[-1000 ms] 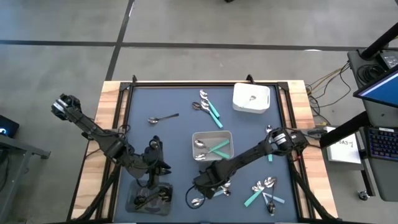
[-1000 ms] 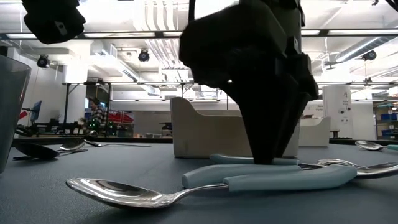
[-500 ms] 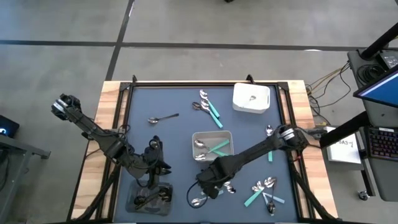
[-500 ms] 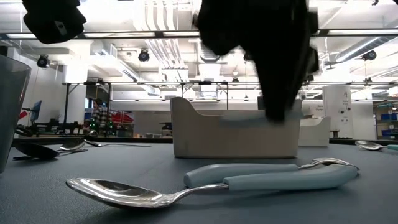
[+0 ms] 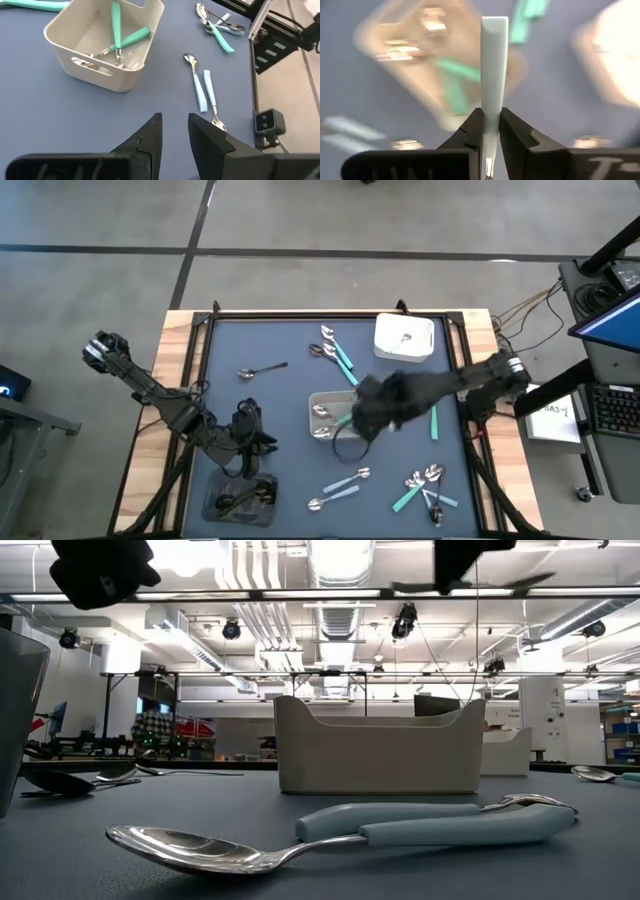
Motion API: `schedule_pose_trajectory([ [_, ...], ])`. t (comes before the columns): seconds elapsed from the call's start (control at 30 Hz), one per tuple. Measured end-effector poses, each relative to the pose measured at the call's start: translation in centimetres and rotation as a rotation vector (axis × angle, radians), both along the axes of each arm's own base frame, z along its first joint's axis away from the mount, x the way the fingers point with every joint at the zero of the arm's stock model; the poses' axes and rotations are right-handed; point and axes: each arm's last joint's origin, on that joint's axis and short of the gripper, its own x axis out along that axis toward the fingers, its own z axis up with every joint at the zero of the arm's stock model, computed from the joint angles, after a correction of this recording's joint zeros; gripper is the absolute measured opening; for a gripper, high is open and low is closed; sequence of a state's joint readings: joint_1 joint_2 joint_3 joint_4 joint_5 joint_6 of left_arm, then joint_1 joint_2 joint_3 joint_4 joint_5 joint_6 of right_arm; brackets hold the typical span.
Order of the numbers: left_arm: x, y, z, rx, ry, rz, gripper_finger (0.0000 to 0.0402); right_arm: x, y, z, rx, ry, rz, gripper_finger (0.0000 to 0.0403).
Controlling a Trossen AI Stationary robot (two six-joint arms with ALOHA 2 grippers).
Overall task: Sort silverware by color (type)
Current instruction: Put the blue spoon into the white bin, then put the green spoon into the gray bin
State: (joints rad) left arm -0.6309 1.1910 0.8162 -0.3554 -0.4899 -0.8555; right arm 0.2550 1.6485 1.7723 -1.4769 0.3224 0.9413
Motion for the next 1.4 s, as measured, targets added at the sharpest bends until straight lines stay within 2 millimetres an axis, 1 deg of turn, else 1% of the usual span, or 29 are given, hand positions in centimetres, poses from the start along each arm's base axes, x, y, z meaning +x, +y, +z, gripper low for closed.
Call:
schedule_pose_trajectory([
  [0.07,0.1,0.3,0.0,0.001,0.001,0.012,0.0077,-0.8,-2.7,0.4,-0.065,0.072,-0.022,0.0034],
  [0.13,0.3,0.5,0.0,0.001,0.002,0.026,0.0077,-1.2,-5.7,0.4,-0.111,0.120,-0.025,0.0034],
  [0.23,0.6,1.0,0.0,-0.006,0.001,0.051,0.0077,-1.7,-11.0,0.0,-0.131,0.173,-0.024,0.0034],
  [0.3,0.6,1.2,0.0,-0.021,0.000,0.072,0.0077,-2.5,-14.9,-0.7,-0.129,0.233,-0.047,0.0034],
  [0.37,0.7,1.3,0.1,-0.037,-0.003,0.090,0.0077,-3.8,-18.8,-1.9,-0.112,0.305,-0.088,0.0034],
  [0.47,0.7,1.5,0.2,-0.041,-0.024,0.148,0.0077,-6.2,-23.8,-3.8,-0.056,0.359,-0.171,0.0034],
  [0.53,0.7,1.7,0.3,-0.032,-0.048,0.199,0.0077,-7.4,-26.1,-5.0,-0.030,0.346,-0.184,0.0034],
  [0.63,0.8,2.0,0.4,-0.014,-0.081,0.273,0.0077,-8.5,-28.4,-6.8,0.001,0.280,-0.166,0.0034],
  [0.77,1.1,2.7,0.4,-0.013,-0.098,0.335,0.0077,-9.2,-30.3,-8.4,-0.008,0.192,-0.135,0.0034],
  [0.9,1.4,3.2,0.4,-0.013,-0.100,0.364,0.0077,-10.0,-30.8,-9.2,0.005,0.200,-0.135,0.0037],
  [1.0,1.5,3.4,0.4,-0.010,-0.099,0.372,0.0077,-10.2,-30.7,-9.5,0.027,0.203,-0.128,0.0054],
  [1.13,1.5,3.4,0.4,0.001,-0.097,0.367,0.0077,-9.9,-30.5,-9.3,0.079,0.135,-0.158,0.0094],
  [1.2,1.5,3.4,0.4,0.007,-0.095,0.362,0.0077,-9.9,-30.1,-9.0,0.103,0.135,-0.200,0.0113],
  [1.27,1.5,3.4,0.3,0.003,-0.089,0.350,0.0077,-10.1,-29.4,-8.6,0.152,0.162,-0.242,0.0127],
  [1.33,1.5,3.4,0.3,-0.009,-0.077,0.331,0.0077,-10.2,-28.2,-8.1,0.201,0.196,-0.268,0.0136],
  [1.4,1.5,3.3,0.3,-0.018,-0.067,0.315,0.0077,-10.3,-26.5,-7.5,0.230,0.233,-0.279,0.0139],
])
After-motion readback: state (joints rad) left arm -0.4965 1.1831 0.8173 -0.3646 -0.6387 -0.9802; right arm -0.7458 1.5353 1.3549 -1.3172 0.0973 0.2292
